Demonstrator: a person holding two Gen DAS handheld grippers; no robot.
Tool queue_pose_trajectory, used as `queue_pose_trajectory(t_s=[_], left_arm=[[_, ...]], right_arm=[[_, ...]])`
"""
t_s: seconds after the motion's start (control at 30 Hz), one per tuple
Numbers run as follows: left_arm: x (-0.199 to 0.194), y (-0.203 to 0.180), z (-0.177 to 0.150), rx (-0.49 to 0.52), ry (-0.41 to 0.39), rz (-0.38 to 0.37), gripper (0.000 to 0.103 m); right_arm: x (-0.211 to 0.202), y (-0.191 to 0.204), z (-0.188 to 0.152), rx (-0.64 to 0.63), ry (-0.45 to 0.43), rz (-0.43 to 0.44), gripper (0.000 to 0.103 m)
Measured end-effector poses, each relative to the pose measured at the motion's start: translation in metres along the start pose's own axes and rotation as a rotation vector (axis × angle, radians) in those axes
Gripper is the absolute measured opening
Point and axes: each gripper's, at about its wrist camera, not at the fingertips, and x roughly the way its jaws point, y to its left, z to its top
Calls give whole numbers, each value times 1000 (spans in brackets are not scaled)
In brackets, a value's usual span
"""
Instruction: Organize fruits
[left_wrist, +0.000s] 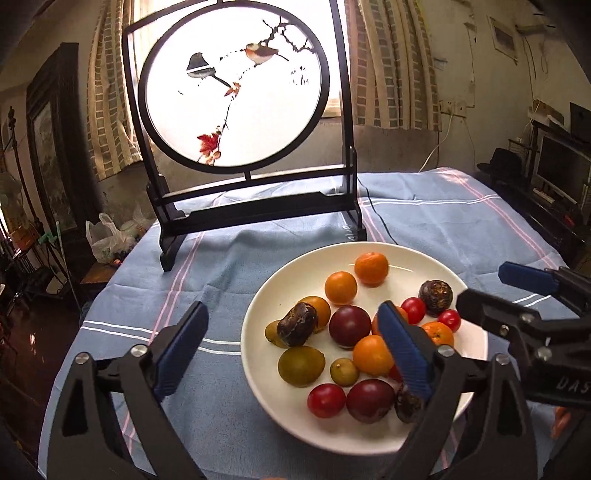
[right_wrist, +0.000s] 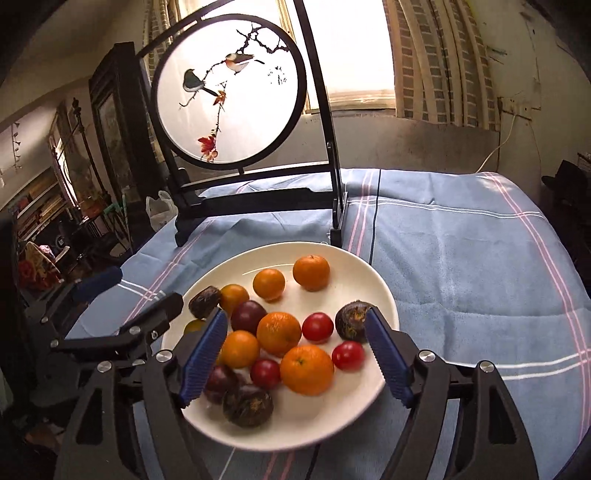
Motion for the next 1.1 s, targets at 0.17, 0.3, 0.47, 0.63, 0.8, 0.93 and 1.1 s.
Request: queue_pose_trajectory(t_s=[0.17, 0.3, 0.47, 0.63, 0.8, 0.93, 1.1], left_arm=[[-42, -4, -15, 23, -88, 11, 98], [-58, -5, -26, -3, -121, -18, 98], [-56, -7, -33, -15, -125, -27, 98], [-49, -6, -35, -25, -112, -36, 98], [-47, -6, -37, -19, -106, -26, 98], [-46, -4, -39, -26, -89, -3, 98], [-53, -2, -42, -36, -103, 21, 97]], right_arm=[[-43, 9, -38, -26, -83, -39, 85], [-64, 19, -54, -49, -124, -43, 86], [-71, 27, -64, -85, -188, -59, 87], [-65, 22, -65, -62, -171, -41, 87], [-62, 22, -67, -74, -175, -92, 87], [-58, 27, -69, -129, -182, -173, 87], [-54, 38, -74, -184, -166, -190, 88]])
